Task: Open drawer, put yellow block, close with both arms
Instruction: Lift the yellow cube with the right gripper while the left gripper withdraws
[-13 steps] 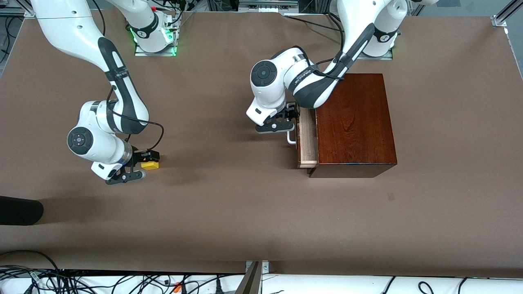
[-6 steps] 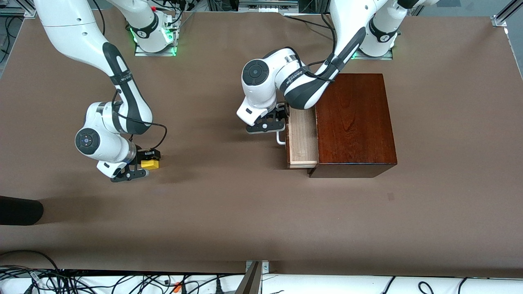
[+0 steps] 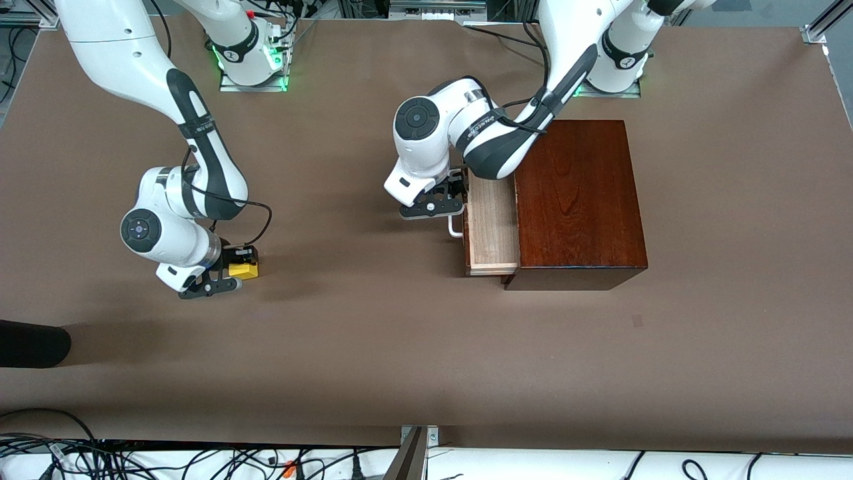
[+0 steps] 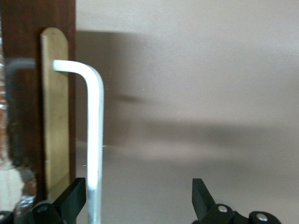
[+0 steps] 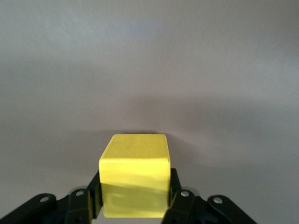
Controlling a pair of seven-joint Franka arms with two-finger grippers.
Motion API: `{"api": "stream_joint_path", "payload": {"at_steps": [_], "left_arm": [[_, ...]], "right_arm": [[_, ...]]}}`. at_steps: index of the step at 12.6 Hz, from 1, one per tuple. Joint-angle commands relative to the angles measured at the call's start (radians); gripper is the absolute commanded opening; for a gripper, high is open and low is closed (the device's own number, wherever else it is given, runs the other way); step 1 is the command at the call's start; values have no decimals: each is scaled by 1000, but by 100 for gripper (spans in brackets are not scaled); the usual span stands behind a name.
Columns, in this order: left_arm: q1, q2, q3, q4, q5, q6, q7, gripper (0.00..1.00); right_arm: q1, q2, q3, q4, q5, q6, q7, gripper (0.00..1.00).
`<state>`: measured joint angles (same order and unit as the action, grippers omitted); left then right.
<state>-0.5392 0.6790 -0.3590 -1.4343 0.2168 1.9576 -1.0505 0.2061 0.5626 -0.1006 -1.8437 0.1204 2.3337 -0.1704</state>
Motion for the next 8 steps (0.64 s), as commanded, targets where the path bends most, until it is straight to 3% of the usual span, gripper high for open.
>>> {"api": "stream_joint_path", "payload": {"at_steps": [1, 5, 8], "left_arm": [[1, -33, 6, 31, -1, -87, 33, 100], [76, -90, 0, 167, -11, -319, 150, 100], [194, -191, -3, 166, -16, -428, 310, 100]], "right_arm": [[4, -58, 4, 64, 12, -110, -20, 18], [13, -79, 28, 245, 10, -354, -29, 19], [18, -98, 90, 363, 8, -499, -26, 19]]}}
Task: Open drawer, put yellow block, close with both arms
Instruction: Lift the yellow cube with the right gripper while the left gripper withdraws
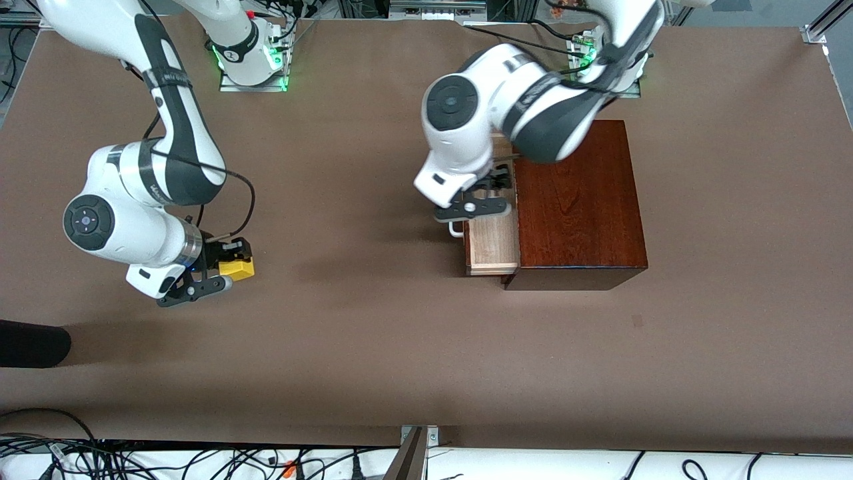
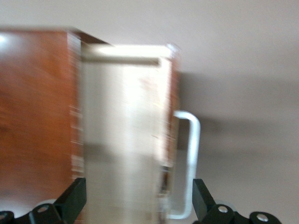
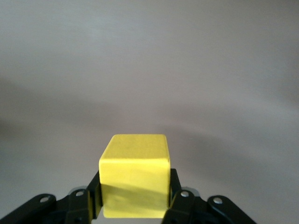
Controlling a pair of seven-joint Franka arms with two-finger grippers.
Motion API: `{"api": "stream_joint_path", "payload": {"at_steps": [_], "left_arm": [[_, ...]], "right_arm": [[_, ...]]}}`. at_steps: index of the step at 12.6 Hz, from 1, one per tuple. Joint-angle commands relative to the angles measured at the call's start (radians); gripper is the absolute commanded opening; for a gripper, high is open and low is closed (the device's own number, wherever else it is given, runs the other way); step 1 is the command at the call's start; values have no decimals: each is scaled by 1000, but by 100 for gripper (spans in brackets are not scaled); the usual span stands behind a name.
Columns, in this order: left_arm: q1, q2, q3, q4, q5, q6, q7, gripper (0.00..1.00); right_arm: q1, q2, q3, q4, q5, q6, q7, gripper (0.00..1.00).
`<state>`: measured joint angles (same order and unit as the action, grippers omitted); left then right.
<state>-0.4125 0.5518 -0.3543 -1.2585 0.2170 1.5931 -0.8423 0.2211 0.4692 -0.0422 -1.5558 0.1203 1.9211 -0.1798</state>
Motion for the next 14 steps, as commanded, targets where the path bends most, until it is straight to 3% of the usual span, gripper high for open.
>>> {"api": "stream_joint_path", "payload": {"at_steps": [1, 3, 8, 12, 14], "left_arm": [[117, -99, -9, -10, -16, -105, 173, 100], [205, -154, -12, -12, -19, -143, 317, 100], [434, -289, 15, -42, -162, -234, 680, 100], [385, -412, 282, -195, -266, -168, 831, 100], [377, -488, 327, -312, -271, -72, 859, 100]], "right_arm": [[10, -4, 59, 113, 9, -134, -15, 19], [62, -4, 103, 155, -1, -169, -10, 19], [401, 43, 102, 294, -178, -156, -1, 19], [584, 137, 101, 449, -191, -148, 16, 21], [658, 170, 94, 491, -201, -137, 17, 21]]}}
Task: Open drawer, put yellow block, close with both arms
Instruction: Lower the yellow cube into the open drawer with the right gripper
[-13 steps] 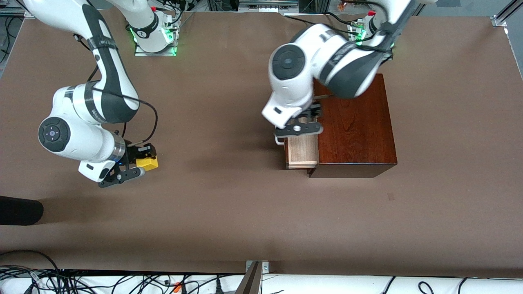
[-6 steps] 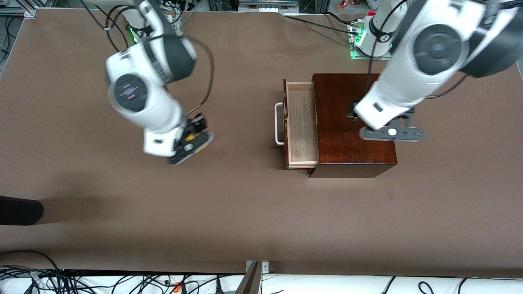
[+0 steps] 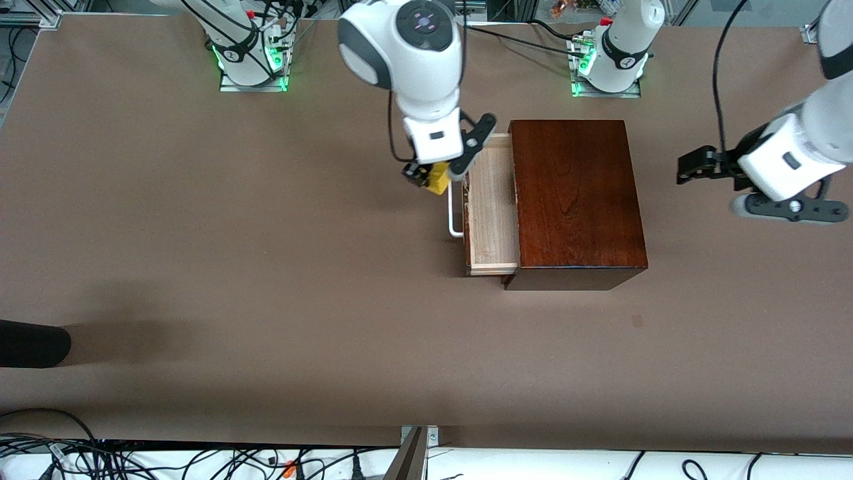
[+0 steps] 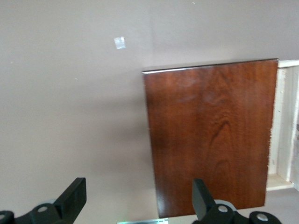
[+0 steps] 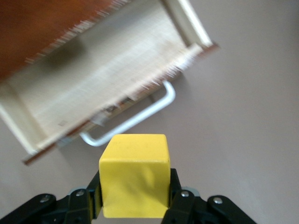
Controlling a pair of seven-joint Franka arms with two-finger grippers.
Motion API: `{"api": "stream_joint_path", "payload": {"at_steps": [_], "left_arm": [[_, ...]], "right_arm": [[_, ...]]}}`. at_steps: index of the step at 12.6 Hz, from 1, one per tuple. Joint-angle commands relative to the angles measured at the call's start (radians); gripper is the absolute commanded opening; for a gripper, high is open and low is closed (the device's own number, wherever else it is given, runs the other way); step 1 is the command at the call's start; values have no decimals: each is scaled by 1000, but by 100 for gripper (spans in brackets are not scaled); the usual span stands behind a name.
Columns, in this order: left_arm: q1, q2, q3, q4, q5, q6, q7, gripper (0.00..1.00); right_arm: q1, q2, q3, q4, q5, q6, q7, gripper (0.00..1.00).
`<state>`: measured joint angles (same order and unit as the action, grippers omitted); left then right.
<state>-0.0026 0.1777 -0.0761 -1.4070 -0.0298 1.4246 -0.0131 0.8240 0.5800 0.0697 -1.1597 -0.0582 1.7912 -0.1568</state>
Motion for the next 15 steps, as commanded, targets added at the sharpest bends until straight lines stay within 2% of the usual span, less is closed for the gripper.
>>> {"api": "stream_joint_path", "payload": {"at_steps": [1, 2, 4, 5, 8, 15], "left_arm": [[-33, -156, 68, -232, -27, 158, 15, 100], [-37, -188, 85, -271, -28, 213, 10, 100], [-57, -207, 102, -287, 4, 255, -14, 100], [-59, -205, 99, -284, 43, 248, -34, 100], [-59, -192, 67, -254, 56, 201, -45, 100], [-48, -192, 62, -254, 54, 194, -33, 100]], "right_arm": [[87, 73, -19, 101, -40, 23, -7, 21], [113, 84, -19, 103, -60, 48, -7, 21], [145, 106, -21, 104, -98, 76, -15, 21], [158, 113, -18, 104, -126, 86, -16, 21], [194, 162, -19, 106, -215, 100, -80, 22], [191, 216, -21, 104, -245, 175, -207, 25]]}}
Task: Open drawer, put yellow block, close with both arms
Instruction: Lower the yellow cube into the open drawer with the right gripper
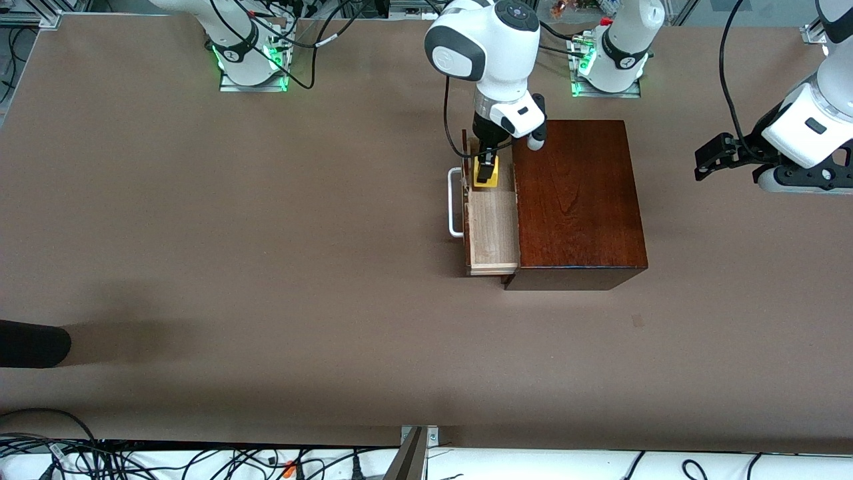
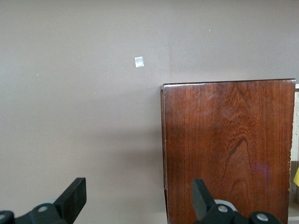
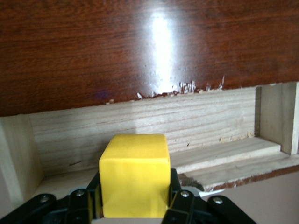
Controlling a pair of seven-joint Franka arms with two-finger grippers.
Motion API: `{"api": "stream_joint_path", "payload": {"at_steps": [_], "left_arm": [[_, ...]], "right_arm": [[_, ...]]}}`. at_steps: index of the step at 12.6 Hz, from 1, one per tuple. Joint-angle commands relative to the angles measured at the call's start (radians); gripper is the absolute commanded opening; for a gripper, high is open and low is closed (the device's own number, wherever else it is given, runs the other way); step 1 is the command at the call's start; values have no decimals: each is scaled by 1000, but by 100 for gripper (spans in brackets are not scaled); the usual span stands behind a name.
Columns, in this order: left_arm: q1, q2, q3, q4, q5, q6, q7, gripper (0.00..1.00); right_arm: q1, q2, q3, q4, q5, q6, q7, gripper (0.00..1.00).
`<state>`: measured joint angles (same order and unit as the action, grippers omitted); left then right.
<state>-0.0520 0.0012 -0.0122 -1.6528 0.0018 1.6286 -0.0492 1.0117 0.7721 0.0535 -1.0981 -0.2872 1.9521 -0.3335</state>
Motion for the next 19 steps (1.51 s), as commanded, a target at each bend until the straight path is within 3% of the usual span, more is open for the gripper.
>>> {"api": "stream_joint_path", "payload": {"at_steps": [1, 8, 15, 16, 17, 19], "left_arm": [[1, -13, -2, -7, 23, -10, 3, 100], [3, -13, -2, -7, 21, -10, 8, 100], [4, -13, -2, -7, 21, -10, 8, 100], [4, -13, -2, -7, 21, -10, 8, 100], [4, -13, -2, -7, 21, -10, 8, 100], [4, -12, -2, -7, 21, -10, 8, 100]], "right_arm": [[-2, 36, -4, 43, -18, 36, -42, 25], [-15, 65, -20, 35, -16, 74, -133, 25], [-18, 72, -20, 0, -18, 74, -147, 33], [-19, 72, -20, 0, -16, 74, -147, 47], [-19, 72, -20, 0, -15, 73, -147, 99], [-28, 69, -20, 1, -12, 70, -145, 100]]}}
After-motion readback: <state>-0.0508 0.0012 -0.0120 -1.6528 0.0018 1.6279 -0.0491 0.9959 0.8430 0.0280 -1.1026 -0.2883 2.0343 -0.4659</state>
